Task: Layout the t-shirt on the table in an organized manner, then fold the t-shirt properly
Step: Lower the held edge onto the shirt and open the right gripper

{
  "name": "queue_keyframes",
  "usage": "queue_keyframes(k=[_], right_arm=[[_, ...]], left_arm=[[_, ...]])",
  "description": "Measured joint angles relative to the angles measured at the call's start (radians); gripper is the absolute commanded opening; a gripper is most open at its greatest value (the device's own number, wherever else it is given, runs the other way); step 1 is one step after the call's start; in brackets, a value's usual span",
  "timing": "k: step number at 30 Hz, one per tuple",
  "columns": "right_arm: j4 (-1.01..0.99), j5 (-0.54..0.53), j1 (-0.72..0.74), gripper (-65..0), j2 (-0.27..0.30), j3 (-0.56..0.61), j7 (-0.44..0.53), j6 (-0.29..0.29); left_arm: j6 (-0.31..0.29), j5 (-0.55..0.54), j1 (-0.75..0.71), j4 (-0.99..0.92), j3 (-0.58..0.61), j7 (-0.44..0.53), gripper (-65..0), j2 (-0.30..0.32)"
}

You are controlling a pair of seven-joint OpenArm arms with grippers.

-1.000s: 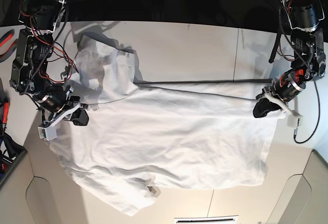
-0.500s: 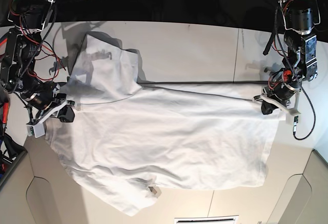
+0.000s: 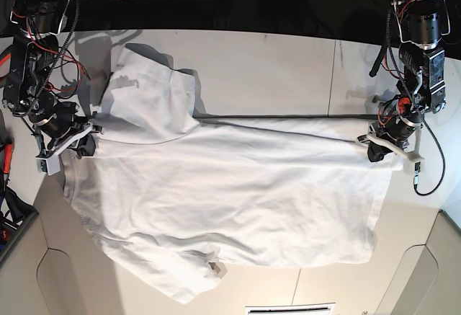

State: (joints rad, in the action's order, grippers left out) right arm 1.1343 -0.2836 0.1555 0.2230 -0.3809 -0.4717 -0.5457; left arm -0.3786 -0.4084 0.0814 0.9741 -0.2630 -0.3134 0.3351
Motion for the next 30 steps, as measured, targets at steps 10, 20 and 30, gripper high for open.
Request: queue_keyframes(k=[10,20,30], right_arm=[[-0.052,0.129,0.004,-65.0,0.016,0.004,0.139,0.098],[-0.053,0.169,0.005,-65.0,0.09,0.003,0.142,0.229],[-0.019,0.068,0.002,-65.0,0.111,0.001,0.129,0.2]], left_arm=[[-0.003,0.0,0.0,0.0,0.0,0.0,-65.0,0.0],[-0.003,0.003,0.0,0.0,0.0,0.001,-65.0,0.0],[-0.032,-0.142,-0.018,0.069,-0.082,-0.052,-65.0,-0.006]])
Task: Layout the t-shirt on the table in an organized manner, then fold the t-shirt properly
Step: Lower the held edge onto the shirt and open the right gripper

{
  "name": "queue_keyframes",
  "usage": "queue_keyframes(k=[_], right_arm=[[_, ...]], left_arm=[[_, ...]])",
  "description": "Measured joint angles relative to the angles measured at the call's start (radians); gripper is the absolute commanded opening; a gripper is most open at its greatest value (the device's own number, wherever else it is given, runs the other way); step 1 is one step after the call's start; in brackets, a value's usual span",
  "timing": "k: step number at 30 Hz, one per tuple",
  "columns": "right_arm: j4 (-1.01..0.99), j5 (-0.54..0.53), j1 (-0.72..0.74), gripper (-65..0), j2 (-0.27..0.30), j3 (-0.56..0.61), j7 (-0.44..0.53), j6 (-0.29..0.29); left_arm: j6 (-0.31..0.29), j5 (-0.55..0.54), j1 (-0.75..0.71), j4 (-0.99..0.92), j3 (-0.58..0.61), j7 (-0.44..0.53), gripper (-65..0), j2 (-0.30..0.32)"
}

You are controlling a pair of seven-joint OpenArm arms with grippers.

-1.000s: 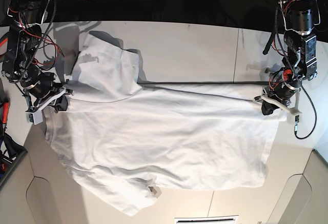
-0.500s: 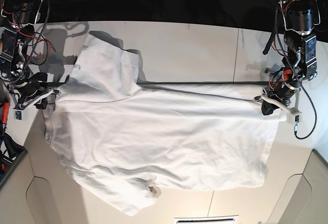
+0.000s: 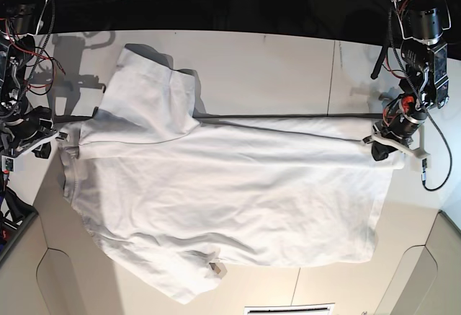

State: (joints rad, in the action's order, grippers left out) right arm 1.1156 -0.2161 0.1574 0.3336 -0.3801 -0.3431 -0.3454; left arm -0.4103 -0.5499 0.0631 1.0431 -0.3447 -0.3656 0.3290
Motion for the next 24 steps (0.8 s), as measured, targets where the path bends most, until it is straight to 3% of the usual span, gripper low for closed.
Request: queue_keyframes(k=[3,8,11,18,24], right_arm=[[0.053,-0.024,-0.002,-65.0,-0.002,-0.023,-0.032,-0.002],[0.196,-0.173,-0.002,-65.0,-0.002,-0.099,-0.151,-0.002],[0.293,-0.267,-0.009,-65.0,-0.018,-0.162,-0.258,-0.074],[0.505,-0.465,-0.185,-65.0,-0.103,-0.269,-0.397,-0.156],[0.56,-0.512,-0.355,-65.0,-0.181,-0.306,-0.425,-0.17]], left_arm=[[-0.064,-0.039,-0.003,0.082,-0.077,-0.054,-65.0,0.005],[-0.145,-0.099,0.009,0.172,-0.139,-0.111,-65.0,0.01],[-0.167,-0.097,0.0,0.173,-0.14,-0.127,-65.0,0.018],[-0.177,-0.106,0.001,0.174,-0.14,-0.129,-65.0,0.02],[-0.256,-0.128,0.001,0.174,-0.14,-0.132,-65.0,0.02]])
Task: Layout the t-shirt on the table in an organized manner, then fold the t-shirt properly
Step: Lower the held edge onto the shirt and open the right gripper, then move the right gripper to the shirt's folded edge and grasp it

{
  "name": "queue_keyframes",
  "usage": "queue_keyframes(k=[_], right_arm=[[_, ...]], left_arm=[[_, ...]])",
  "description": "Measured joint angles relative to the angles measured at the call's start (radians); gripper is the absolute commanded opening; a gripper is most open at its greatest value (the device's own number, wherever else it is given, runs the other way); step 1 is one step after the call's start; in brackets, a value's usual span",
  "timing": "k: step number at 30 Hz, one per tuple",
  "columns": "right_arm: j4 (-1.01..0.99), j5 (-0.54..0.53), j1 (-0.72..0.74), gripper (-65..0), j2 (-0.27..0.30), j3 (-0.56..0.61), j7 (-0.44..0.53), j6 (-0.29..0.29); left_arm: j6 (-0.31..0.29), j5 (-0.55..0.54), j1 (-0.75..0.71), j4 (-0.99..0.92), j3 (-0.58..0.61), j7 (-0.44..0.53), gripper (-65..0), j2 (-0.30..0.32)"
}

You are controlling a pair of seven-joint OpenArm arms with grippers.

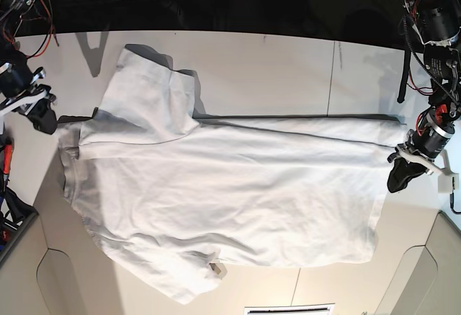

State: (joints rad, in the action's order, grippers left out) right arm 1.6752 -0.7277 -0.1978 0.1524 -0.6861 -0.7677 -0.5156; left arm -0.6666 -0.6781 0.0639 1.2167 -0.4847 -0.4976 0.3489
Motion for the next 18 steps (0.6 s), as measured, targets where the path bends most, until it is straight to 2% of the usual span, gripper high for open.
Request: queue_keyframes(k=[2,5,6,9,10,15,18], right_arm=[[-0.001,0.002,-0.039,-65.0,-0.006,-0.002,0.0,-0.001],[0.0,0.016,-0.066,-65.0,-0.01,-0.005,0.005,0.0],[-0.001,0.03,-0.069,-65.0,-0.018,-0.006,0.005,0.0],[-0.034,0.03,-0.07,-39.4,-0.044,-0.004,0.008,0.001],[-0.057,0.026,-0.068,-35.3,-0.051,0.002,0.011,0.002],[-0.219,0.013,-0.068,-34.6,-0.053,0.067,0.016,0.003],[-0.278,-0.035,-0.068,-34.6,-0.05,0.087,0.043,-0.01]], left_arm=[[0.0,0.0,0.0,0.0,0.0,0.0,-64.2,0.0],[0.0,0.0,0.0,0.0,0.0,0.0,-52.8,0.0],[0.0,0.0,-0.001,0.0,0.0,0.0,-51.0,0.0],[0.0,0.0,0.0,0.0,0.0,0.0,-50.8,-0.002],[0.0,0.0,0.0,0.0,0.0,0.0,-50.8,-0.003],[0.0,0.0,0.0,0.0,0.0,0.0,-50.8,-0.023],[-0.001,0.0,0.0,0.0,0.0,0.0,-50.8,-0.036]])
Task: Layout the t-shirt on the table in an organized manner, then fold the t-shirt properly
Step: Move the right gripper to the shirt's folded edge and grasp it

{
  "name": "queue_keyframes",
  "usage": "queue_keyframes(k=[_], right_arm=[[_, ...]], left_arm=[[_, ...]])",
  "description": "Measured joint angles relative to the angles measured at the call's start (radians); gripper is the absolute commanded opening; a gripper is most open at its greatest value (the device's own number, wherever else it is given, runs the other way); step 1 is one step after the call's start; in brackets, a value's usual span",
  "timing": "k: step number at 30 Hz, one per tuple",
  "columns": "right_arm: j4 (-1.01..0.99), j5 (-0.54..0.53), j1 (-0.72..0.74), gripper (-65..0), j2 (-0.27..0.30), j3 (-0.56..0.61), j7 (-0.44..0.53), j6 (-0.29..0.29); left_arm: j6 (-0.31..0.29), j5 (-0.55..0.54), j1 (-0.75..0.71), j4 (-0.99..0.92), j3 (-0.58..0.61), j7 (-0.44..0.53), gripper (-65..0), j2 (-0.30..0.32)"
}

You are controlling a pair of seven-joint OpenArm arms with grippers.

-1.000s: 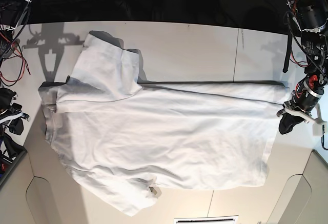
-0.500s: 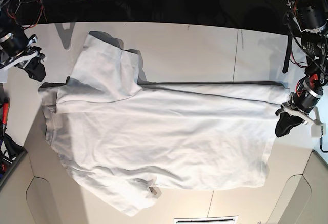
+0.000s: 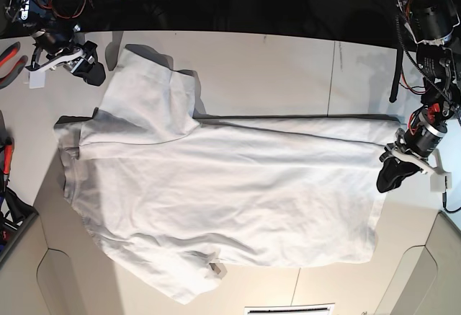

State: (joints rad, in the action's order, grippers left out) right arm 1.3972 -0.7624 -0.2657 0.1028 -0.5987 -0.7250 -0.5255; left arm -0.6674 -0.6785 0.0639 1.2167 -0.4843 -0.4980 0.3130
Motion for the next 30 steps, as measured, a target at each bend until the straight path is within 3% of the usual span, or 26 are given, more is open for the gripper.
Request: queue_keyframes(k=[7,14,16,19,30], right_arm=[[-0.018,-0.046,0.008,-34.6,-0.026,0.014,0.003,-0.003],[-0.018,-0.05,0.008,-34.7,-0.043,0.131,0.003,-0.006],[-0.018,-0.05,0.011,-39.4,-0.045,0.158,0.003,-0.006],[-0.02,-0.034,0.011,-64.8,-0.045,0.183,-0.012,0.003],[0.075,-0.049,0.072,-65.0,-0.045,0.187,-0.038,-0.026]], left_arm=[[0.0,0.0,0.0,0.0,0.0,0.0,-50.8,0.0],[0.0,0.001,0.0,0.0,0.001,0.0,-50.8,0.0],[0.0,0.0,0.0,0.0,0.001,0.0,-50.8,0.0],[0.0,0.0,0.0,0.0,0.001,0.0,-50.8,0.0],[0.0,0.0,0.0,0.0,0.003,-0.001,-50.8,-0.002]])
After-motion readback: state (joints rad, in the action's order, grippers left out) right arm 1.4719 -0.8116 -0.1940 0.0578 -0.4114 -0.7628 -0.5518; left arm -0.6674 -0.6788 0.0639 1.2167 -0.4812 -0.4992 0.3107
